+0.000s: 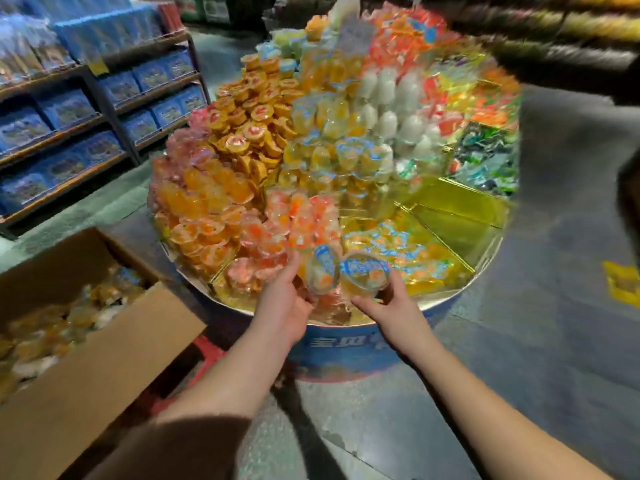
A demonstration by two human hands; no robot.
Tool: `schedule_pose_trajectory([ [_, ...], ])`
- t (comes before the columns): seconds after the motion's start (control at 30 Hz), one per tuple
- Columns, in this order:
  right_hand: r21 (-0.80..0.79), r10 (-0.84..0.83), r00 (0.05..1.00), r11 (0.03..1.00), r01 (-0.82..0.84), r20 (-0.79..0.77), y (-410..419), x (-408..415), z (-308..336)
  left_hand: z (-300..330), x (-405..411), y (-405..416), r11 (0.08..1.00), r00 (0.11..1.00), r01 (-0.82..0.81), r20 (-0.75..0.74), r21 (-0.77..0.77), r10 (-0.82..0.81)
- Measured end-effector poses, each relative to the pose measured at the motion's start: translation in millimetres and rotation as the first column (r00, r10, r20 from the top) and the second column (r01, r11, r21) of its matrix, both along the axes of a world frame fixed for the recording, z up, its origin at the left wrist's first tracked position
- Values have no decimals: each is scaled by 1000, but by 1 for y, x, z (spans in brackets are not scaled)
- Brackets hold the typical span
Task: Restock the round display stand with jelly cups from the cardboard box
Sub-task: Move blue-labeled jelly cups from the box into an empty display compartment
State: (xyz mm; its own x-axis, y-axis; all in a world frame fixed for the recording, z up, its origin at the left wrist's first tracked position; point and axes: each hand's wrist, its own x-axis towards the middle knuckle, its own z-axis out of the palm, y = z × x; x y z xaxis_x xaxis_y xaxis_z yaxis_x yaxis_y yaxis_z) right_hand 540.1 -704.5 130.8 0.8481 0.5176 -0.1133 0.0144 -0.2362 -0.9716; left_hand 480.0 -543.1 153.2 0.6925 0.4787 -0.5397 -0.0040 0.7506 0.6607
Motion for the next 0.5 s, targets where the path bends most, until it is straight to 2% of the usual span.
schedule_pose_trajectory([
  [0.27, -41, -108, 994, 993, 109, 29, -155, 88, -21, -21, 107, -144, 994, 992, 108, -68, 28, -106],
  [0.5, -84, -114, 993, 990, 116, 29, -200, 136, -29, -18, 158, -193, 972, 971, 235, -39, 5, -235],
])
